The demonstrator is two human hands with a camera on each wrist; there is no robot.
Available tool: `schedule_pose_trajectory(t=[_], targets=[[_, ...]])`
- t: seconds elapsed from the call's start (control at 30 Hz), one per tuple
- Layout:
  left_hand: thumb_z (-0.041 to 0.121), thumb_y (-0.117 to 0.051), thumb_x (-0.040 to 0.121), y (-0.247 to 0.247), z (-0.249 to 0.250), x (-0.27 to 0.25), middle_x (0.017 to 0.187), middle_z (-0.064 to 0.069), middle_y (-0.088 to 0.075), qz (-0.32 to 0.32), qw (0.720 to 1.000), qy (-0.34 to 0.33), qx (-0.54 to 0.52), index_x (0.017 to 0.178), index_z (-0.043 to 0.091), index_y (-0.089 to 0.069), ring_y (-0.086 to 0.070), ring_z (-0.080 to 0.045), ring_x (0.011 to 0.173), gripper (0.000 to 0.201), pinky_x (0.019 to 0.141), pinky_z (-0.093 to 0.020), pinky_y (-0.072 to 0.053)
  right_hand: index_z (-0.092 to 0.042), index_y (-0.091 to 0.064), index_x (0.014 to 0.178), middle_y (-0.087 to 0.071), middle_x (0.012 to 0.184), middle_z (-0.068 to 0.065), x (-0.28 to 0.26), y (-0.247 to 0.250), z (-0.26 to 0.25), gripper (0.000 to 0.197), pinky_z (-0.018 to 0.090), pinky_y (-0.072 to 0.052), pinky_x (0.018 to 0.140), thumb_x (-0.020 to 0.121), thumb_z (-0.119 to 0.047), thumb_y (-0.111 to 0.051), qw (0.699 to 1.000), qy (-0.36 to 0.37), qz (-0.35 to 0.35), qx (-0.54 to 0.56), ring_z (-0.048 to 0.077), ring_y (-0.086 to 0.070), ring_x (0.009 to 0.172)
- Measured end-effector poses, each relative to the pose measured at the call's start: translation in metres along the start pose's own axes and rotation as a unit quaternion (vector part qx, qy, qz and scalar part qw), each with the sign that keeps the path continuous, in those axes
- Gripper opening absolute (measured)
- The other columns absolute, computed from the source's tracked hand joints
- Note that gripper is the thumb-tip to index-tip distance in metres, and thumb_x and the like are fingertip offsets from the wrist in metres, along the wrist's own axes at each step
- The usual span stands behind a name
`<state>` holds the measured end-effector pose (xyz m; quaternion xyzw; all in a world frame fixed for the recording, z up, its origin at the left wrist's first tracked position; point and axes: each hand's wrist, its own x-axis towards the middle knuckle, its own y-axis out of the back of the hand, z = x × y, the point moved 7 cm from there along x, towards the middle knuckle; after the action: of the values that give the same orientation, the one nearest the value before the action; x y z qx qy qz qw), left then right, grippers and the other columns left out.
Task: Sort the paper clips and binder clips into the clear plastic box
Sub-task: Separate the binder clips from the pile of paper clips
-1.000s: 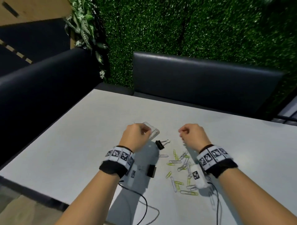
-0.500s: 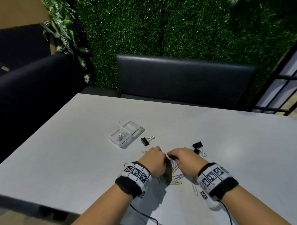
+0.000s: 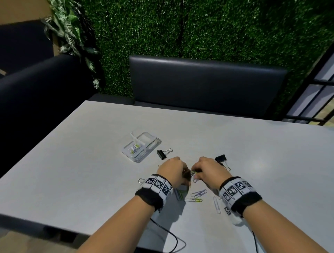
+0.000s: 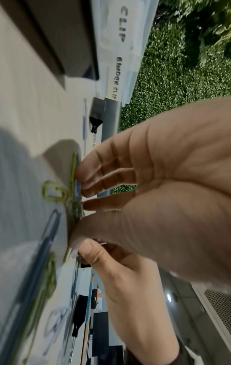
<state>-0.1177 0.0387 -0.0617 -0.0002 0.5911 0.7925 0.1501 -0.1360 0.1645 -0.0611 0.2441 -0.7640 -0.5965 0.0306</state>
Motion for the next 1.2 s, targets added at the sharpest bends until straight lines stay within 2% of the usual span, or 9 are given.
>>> schedule_pose_trajectory(t=[0.1,0.2,0.4,0.5,0.57,0.67,0.73,1.0,1.2], targets=[[0.021,-0.071,0.084,0.001,-0.006,0.003,0.108,-0.009,-0.068,0.007,1.000,0.008,-0.014,0.112,0.025,-0.076,-0.066,-0.030,0.100,0.028,0.084,-0.038,-0.056,-0.015,-0.073,0.100,-0.062,0.103,0.002,0.002,0.001,0.006,0.012,0.028,-0.045,0.077,0.091,-0.022,-0.068,1.000,-0.016,0.012,0.014,0.020,-0.061,0.093],[0.021,-0.068,0.085,0.000,-0.005,0.002,0.103,-0.009,-0.073,-0.004,1.000,0.021,-0.020,0.107,0.021,-0.076,-0.069,-0.029,0.096,0.024,0.083,-0.042,-0.059,-0.014,-0.071,0.094,-0.063,0.101,0.002,-0.001,0.001,0.007,0.007,0.029,-0.049,0.076,0.093,-0.016,-0.065,1.000,-0.022,0.021,0.005,0.016,-0.056,0.083],[0.015,-0.061,0.087,0.000,-0.003,0.003,0.097,-0.013,-0.073,0.004,0.999,0.028,-0.021,0.104,0.019,-0.078,-0.070,-0.033,0.088,0.024,0.077,-0.041,-0.061,-0.015,-0.070,0.090,-0.064,0.098,0.001,-0.006,0.007,0.009,0.012,0.031,-0.052,0.076,0.094,-0.013,-0.059,0.999,-0.021,0.044,0.002,0.017,-0.061,0.087],[0.011,-0.059,0.085,0.000,-0.006,0.004,0.099,-0.015,-0.074,0.008,0.999,0.027,-0.028,0.105,0.018,-0.078,-0.070,-0.034,0.088,0.028,0.077,-0.041,-0.061,-0.015,-0.070,0.095,-0.064,0.106,0.002,-0.011,0.008,0.013,0.013,0.034,-0.054,0.080,0.095,-0.015,-0.057,0.999,-0.026,0.040,0.007,0.019,-0.062,0.092],[0.011,-0.059,0.085,0.001,-0.007,0.004,0.099,-0.015,-0.074,0.010,0.999,0.029,-0.036,0.104,0.018,-0.079,-0.070,-0.034,0.087,0.028,0.077,-0.042,-0.061,-0.016,-0.069,0.110,-0.060,0.116,0.003,-0.013,0.008,0.013,0.019,0.036,-0.053,0.087,0.094,-0.022,-0.058,0.999,-0.017,0.035,0.006,0.022,-0.060,0.102],[0.013,-0.060,0.086,0.002,-0.007,0.004,0.100,-0.016,-0.073,0.011,0.999,0.032,-0.042,0.104,0.018,-0.079,-0.070,-0.035,0.087,0.027,0.077,-0.042,-0.061,-0.018,-0.064,0.118,-0.053,0.116,0.004,-0.011,0.004,0.006,0.035,0.038,-0.050,0.089,0.090,-0.038,-0.067,1.000,0.006,-0.004,-0.011,0.023,-0.055,0.107],[0.012,-0.059,0.085,0.003,-0.009,0.003,0.101,-0.017,-0.074,0.012,0.998,0.034,-0.049,0.105,0.018,-0.079,-0.070,-0.035,0.088,0.028,0.079,-0.043,-0.061,-0.019,-0.066,0.122,-0.053,0.116,0.005,-0.008,0.001,0.002,0.037,0.038,-0.048,0.089,0.089,-0.035,-0.070,0.999,0.008,-0.013,-0.030,0.025,-0.055,0.109],[0.014,-0.063,0.087,0.006,-0.019,0.001,0.096,-0.008,-0.078,0.025,0.994,0.045,-0.094,0.101,0.020,-0.081,-0.071,-0.026,0.086,0.024,0.080,-0.036,-0.061,-0.012,-0.072,0.106,-0.063,0.111,0.005,-0.005,0.004,0.000,0.016,0.034,-0.051,0.082,0.097,-0.019,-0.061,0.999,0.005,0.038,-0.030,0.024,-0.063,0.100],[0.017,-0.067,0.087,0.018,-0.021,-0.006,0.096,-0.002,-0.079,0.060,0.983,0.038,-0.168,0.097,0.018,-0.082,-0.070,-0.013,0.085,0.018,0.080,-0.022,-0.055,-0.016,-0.077,0.093,-0.072,0.090,0.003,-0.013,0.026,0.011,0.010,0.036,-0.057,0.078,0.092,-0.021,-0.068,0.987,-0.048,0.107,0.109,0.018,-0.067,0.082]])
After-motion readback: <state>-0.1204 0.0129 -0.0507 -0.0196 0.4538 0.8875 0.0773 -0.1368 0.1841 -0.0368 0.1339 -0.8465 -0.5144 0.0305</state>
